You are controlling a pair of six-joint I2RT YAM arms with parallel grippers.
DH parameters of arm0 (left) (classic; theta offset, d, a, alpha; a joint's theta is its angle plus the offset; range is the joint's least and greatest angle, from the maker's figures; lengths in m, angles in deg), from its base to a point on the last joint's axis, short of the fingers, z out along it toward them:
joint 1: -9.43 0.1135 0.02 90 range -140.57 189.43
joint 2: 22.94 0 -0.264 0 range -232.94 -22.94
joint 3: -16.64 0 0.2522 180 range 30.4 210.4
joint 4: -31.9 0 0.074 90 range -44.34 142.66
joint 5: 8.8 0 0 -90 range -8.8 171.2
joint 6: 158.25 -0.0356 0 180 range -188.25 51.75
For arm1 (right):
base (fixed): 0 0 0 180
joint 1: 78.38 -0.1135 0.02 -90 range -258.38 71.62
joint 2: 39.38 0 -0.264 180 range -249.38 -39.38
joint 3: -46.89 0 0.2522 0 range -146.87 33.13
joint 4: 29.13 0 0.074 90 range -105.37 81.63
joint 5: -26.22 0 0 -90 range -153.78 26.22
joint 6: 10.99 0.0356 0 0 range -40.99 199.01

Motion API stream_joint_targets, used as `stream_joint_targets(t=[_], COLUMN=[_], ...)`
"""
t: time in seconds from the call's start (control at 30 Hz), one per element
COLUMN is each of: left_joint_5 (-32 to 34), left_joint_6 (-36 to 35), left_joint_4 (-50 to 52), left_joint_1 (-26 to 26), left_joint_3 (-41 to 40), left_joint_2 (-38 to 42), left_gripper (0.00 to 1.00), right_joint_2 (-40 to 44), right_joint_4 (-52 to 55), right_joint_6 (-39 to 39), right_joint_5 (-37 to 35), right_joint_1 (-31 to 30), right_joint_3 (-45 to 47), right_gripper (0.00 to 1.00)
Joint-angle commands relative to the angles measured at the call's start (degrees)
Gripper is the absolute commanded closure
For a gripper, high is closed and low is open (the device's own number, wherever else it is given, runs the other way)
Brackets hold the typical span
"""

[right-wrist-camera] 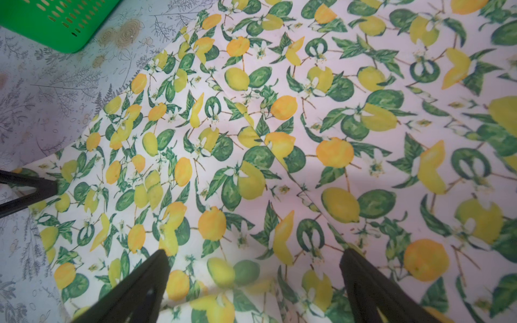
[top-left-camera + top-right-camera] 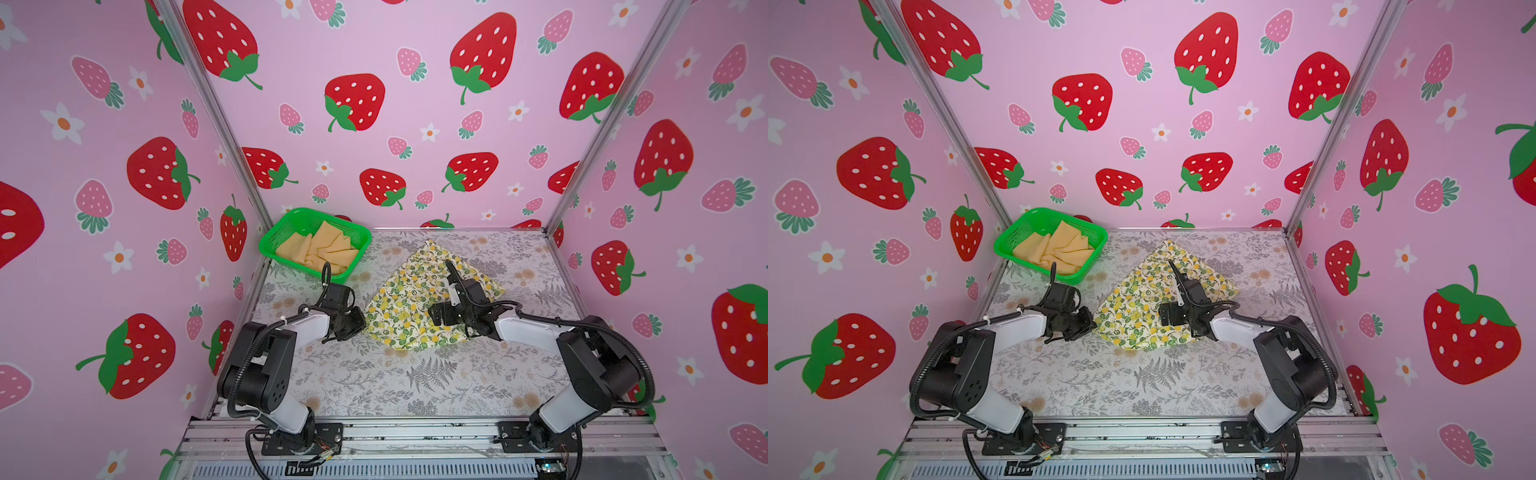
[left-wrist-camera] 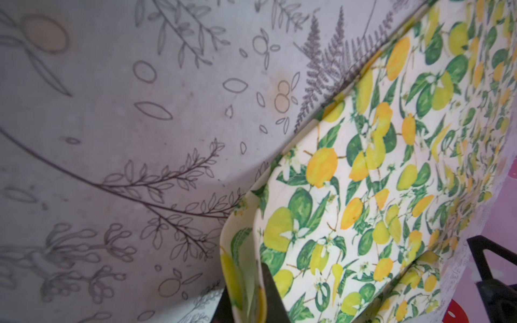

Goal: Fold and stack skirts
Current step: Fold the skirt at the center of the table.

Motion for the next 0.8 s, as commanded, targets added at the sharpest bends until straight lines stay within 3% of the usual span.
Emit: stream_joint_targets(t=[0.0, 0.43, 0.77], left_joint_5=[0.77, 0.72, 1.1], left_joint_6=[-0.68, -1.69, -3.06], left_joint_4=[5.59, 9.49, 12.29], left_joint_1=[0.23, 0.24, 0.59], left_joint_3=[2.58, 11.35, 17.75], left_joint_2=[-0.5, -2.0, -4.85], left_gripper=[1.0, 1.0, 1.0], right_joint_2=[-0.74, 0.77, 8.25], right_joint_4=[-1.92, -4.23, -6.11], right_joint_6=[1.61, 5.27, 8.37], right_joint_5=[1.89, 4.94, 6.21], right_joint_1=[-0.85, -2.56, -5.9], right_joint_3=[1.16, 5.97, 10.08], right_gripper=[0.02, 0.04, 0.16])
